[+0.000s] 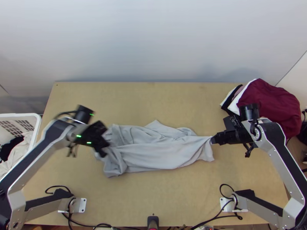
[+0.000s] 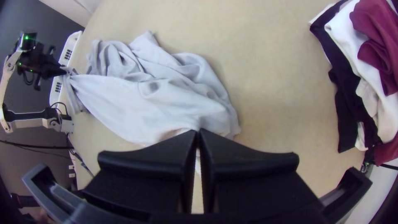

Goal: Fold the t-shirt

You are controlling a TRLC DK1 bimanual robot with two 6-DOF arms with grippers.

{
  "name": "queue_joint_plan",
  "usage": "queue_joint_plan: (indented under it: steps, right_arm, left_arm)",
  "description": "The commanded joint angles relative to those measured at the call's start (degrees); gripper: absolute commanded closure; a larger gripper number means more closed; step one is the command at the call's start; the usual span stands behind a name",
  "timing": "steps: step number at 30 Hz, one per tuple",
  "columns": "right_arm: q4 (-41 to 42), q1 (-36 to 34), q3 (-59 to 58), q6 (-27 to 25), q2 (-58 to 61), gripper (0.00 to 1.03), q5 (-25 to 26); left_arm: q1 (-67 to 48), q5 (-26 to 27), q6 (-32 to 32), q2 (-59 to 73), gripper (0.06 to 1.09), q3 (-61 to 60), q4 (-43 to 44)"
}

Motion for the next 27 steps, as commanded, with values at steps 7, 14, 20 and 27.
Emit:
queue_joint_plan:
  steps: [7,14,20,27]
  right_arm:
    - [0.5,0.4,2.4,0.2,-2.0,1.00,-0.1]
    - [0.8,0.2,19.4,1.8,-4.1,1.00,-0.4]
    - [9.2,-5.5,35.6,10.2,-4.8,1.00,-0.1]
    - [14.3,-9.6,42.8,20.2,-8.0,0.99,2.2]
  left_arm:
    - [36.6,17.3,19.0,-2.6,1.00,11.1,-21.8]
    - [37.3,24.9,9.6,-1.3,0.98,22.8,-20.8]
    - [43.6,35.9,-5.7,3.2,0.97,38.8,-16.2]
    - [53.0,47.2,-16.5,4.7,0.95,51.0,-12.4]
